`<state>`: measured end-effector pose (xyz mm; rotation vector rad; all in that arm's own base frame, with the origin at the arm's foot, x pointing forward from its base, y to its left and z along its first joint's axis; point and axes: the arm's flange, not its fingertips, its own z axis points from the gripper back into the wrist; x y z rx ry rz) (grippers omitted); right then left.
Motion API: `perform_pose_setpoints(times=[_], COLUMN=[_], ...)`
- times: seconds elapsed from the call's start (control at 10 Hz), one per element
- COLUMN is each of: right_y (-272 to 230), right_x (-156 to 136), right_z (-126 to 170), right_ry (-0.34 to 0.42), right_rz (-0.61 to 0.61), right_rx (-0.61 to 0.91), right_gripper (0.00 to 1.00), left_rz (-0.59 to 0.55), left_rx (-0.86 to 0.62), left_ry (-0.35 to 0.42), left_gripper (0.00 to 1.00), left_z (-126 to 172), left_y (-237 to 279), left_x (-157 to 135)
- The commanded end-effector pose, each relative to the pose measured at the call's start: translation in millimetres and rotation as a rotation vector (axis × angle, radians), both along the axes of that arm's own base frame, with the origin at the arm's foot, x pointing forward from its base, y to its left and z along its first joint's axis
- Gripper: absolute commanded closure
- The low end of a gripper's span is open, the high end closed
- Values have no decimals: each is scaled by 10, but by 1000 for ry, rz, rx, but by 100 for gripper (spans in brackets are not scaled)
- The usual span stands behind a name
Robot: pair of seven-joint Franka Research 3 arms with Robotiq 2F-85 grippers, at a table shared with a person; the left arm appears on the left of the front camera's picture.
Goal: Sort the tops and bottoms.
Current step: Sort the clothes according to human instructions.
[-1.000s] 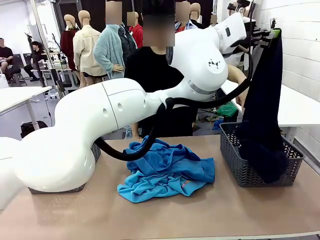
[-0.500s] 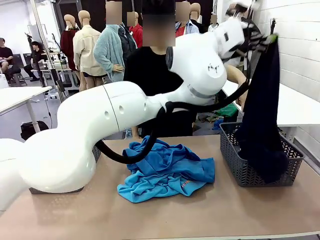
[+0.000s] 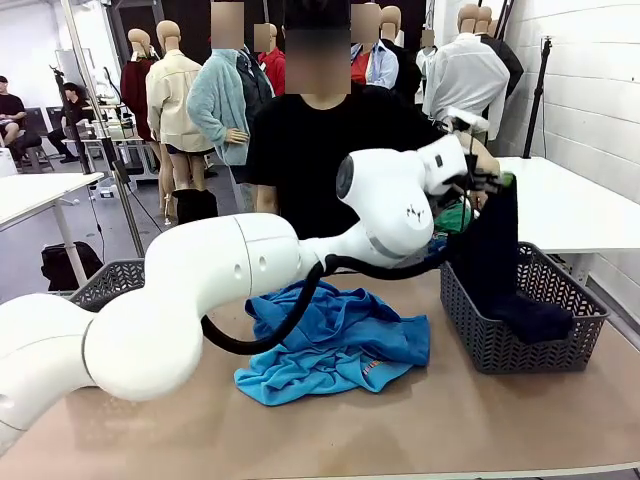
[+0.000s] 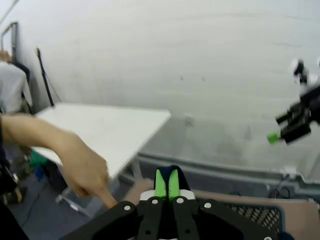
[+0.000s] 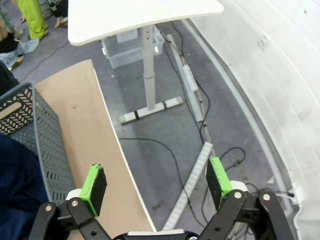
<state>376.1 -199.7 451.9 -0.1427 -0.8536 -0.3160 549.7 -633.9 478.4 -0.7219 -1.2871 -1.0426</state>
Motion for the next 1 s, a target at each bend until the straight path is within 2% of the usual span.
perform_pose_setpoints(times=[0.0, 0.2, 0.4, 0.7, 0.9], right_y=[-1, -1, -1, -1, -1], right_x=[-9, -9, -9, -9, -9], right_z=[3, 3, 3, 3, 3], right_ry=[9, 9, 9, 9, 9], right_rz=[4, 4, 4, 4, 4], right_rx=[3, 3, 3, 3, 3], right_gripper=[0, 0, 0, 0, 0], left_rz=[-21, -48, -67, -121, -130], left_rx=[89, 178, 302, 408, 453], left_ry=[43, 116, 131, 156, 135], left_gripper=[100, 100, 100, 45, 6], left_z=[-83, -196, -158, -126, -67], left_y=[-209, -172, -174, -175, -180], left_x=[-53, -116, -191, -282, -309])
